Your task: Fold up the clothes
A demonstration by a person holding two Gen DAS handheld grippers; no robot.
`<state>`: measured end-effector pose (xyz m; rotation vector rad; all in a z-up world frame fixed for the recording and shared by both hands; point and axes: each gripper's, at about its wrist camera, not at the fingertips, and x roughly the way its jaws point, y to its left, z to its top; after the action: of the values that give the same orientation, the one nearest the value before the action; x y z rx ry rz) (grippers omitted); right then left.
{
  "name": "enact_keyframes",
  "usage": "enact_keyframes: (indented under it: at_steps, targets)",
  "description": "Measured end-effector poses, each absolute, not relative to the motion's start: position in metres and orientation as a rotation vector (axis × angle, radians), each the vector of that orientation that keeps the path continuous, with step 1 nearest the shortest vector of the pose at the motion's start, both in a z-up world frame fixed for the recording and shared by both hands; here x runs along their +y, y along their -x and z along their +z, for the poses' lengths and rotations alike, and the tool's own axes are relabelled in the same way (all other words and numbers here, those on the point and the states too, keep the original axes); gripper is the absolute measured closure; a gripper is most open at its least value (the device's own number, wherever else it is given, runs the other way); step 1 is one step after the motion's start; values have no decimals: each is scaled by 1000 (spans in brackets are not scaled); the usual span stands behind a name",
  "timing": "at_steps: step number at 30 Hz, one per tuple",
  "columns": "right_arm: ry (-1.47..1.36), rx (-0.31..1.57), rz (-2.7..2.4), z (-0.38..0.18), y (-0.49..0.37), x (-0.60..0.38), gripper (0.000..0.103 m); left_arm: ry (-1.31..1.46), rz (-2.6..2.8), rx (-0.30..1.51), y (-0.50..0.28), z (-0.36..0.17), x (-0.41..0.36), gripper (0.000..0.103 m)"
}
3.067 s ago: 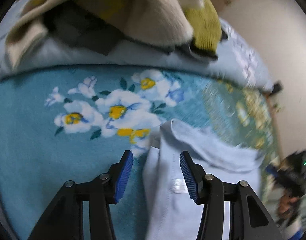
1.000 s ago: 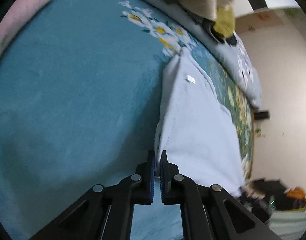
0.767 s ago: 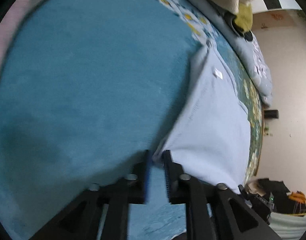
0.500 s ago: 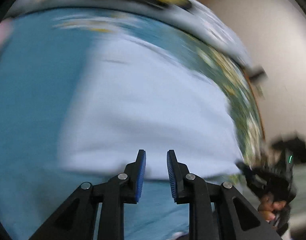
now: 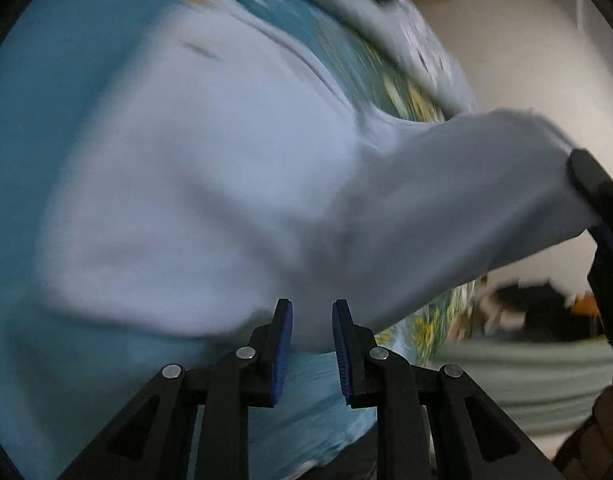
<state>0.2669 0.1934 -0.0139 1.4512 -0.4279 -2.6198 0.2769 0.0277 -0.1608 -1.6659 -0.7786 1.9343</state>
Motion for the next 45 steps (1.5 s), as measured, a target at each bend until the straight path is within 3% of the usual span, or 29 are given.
enact_keyframes:
  at_steps: [4,7,10,12,13,14,17,22,25,27,28,30,31,32,34,37,43,45]
  targets:
    - [-1571,-177,-2406,-61,-251,114,97,1690,2045,-892,-294,-162,-51,81]
    - [-1795,-168,-2286,-116,-239,97,96,1692,2061,-945,-300,-167,-75,78]
    - [-1837,-191,-2242,-130,-239,98,92,1678,2055,-974,-299,-173,-86,78]
    - [-1783,-256,-2240,-121,-243,112,75,1649,2025,-1005,-291,-172,-84,77]
    - [-1756,-288,-2238,-117,-245,119,57,1625,2013,-1003,-285,-169,-87,73]
    - [-1729,-320,-2235,-112,-247,126,52,1601,2003,-998,-278,-166,-90,64]
    - [-1703,-519,-2293,-110,-248,174,51,1550,2001,-936,-250,-164,-65,46]
    - [-1836,-1022,-2344,-156,-262,265,51,1650,1971,-863,-235,-182,-44,45]
    - [-1857,-1170,-2272,-179,-270,275,51,1692,1947,-850,-237,-190,-33,49]
    - [-1864,-1213,-2235,-188,-271,272,51,1723,1972,-844,-240,-192,-33,67]
    - [-1867,-1234,-2217,-192,-271,271,51,1738,1986,-840,-241,-192,-34,80]
    - [-1873,-1276,-2179,-201,-273,269,71,1737,1980,-886,-244,-193,-36,91]
    - [-1878,-1279,-2169,-202,-272,267,87,1735,1976,-911,-246,-193,-38,94]
    - [-1875,-1267,-2168,-200,-271,267,94,1729,1977,-915,-247,-191,-36,95]
    - [-1847,-1231,-2167,-191,-270,271,96,1715,1958,-927,-251,-185,-29,95]
    - [-1791,-1003,-2235,-154,-259,296,97,1690,1821,-959,-264,-173,-4,95]
    - [-1872,-482,-2382,-104,-219,360,97,1709,1644,-745,-270,-168,113,90]
    - [-1928,-447,-2434,-108,-207,389,98,1720,1637,-669,-269,-165,120,90]
